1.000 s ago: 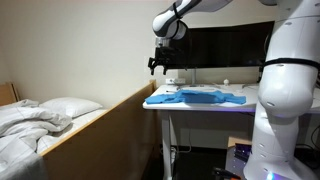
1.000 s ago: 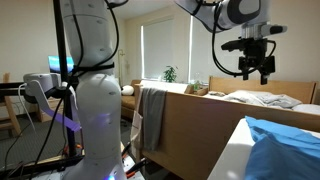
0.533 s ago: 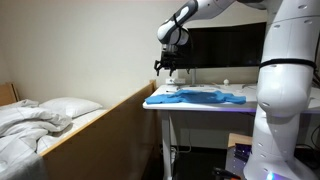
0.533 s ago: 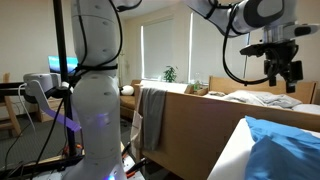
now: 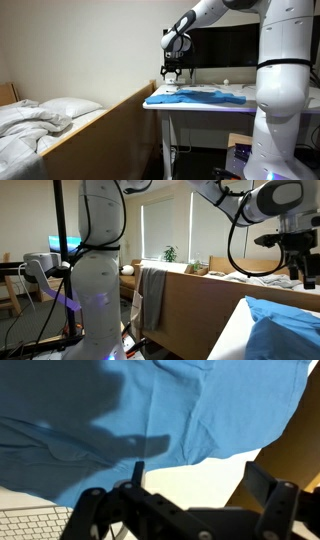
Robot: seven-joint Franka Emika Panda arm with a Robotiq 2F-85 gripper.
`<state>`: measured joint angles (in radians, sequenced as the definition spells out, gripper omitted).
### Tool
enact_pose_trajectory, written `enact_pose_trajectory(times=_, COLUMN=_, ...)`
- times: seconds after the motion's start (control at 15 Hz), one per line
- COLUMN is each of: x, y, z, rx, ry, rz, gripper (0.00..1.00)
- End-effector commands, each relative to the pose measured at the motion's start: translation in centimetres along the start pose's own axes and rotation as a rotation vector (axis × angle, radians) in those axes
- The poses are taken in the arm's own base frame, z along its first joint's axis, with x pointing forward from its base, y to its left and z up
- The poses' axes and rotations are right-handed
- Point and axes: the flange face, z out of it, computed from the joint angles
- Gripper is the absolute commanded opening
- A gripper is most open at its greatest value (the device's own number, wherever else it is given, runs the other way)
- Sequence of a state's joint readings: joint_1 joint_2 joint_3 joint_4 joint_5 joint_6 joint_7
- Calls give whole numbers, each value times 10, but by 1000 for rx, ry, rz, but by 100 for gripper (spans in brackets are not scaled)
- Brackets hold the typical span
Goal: Put the shirt on the board of the bed
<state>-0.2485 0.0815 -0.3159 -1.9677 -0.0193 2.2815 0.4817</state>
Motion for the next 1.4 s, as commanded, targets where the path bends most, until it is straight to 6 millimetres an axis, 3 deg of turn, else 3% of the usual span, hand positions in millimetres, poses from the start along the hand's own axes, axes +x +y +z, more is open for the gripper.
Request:
enact_pose_trajectory(times=0.0, x=5, y=5, z=14, rx=-47, ry=-6, rz=56, gripper=100)
enact_pose_trajectory(times=0.47, x=-2, y=10, z=47, rx=-105, ry=-56, rz=80, gripper=100)
enact_pose_trajectory(times=1.33, x=-15, y=22, z=88, rx=-209, ry=-220, rz=88, gripper=100)
